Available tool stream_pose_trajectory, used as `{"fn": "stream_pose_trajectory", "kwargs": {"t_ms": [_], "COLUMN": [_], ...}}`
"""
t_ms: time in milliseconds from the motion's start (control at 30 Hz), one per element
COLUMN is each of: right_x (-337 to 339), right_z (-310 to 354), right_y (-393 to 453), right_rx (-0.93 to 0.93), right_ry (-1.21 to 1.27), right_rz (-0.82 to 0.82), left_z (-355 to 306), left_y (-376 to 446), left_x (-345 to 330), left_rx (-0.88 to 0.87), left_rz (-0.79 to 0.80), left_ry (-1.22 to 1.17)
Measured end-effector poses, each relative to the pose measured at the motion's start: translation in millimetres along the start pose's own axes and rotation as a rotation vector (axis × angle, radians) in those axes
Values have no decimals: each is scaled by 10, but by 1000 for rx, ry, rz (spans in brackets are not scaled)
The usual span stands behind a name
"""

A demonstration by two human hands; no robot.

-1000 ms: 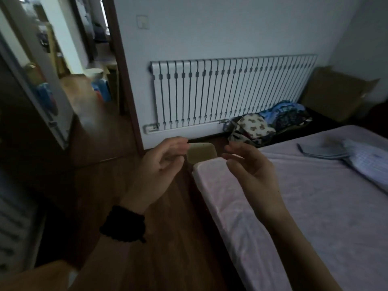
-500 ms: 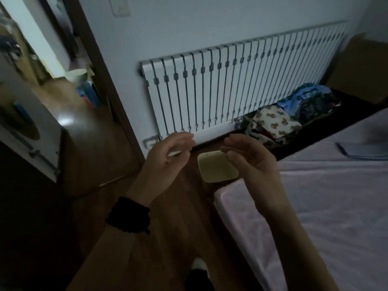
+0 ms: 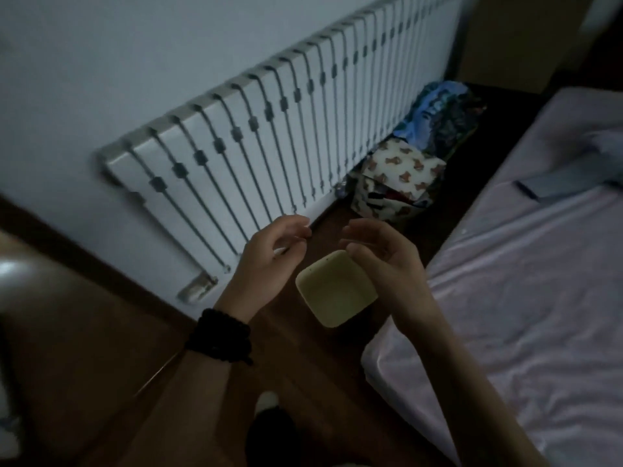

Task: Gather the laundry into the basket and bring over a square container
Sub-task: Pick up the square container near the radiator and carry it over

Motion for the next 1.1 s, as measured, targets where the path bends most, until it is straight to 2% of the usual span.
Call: {"fn": "stream_pose_trajectory", "kwargs": {"t_ms": [100, 200, 367, 467, 567, 733, 933, 1033, 1100], "right_x": [-223, -559, -1360, -1829, -2325, -3034, -3758, -3899, -3903], "right_z": [-373, -840, -1841, -2684, -3777, -5461, -7230, -7727, -7914], "right_y": [431, 878, 1320, 1439, 1525, 1488, 1408, 1455, 1487], "right_rx": [-106, -279, -612, -810, -1009, -1283, -1380, -1309, -1266], "right_ry": [12, 88, 593, 745, 860, 930, 1158, 1192, 1203], "right_rz": [-111, -224, -372, -533, -668, -805, -876, -866, -939], "left_z": [528, 1165, 2304, 3273, 4517, 6303, 8098, 8622, 8801], "left_y": [685, 1354, 1982, 2119, 2086, 1993, 2029, 2121, 2170], "left_x": [11, -42, -287, -382, -505, -768, -1221, -1456, -1533], "left_rx": [56, 226, 467, 674, 886, 1026, 1177, 1141, 1119], "left_rz": [114, 222, 346, 371, 368, 295, 154, 121, 84], "left_ry": [-52, -80, -23, 20, 29, 83, 88, -18, -117]}}
Point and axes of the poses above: each hand's wrist, its own y-axis towards the middle knuckle, its own x-axis out of the back of the hand, z = x × y, the point moved 8 cm from there along y, towards the middle knuckle, and after that the axes turned 10 degrees about -y, right-handed, at the moved point
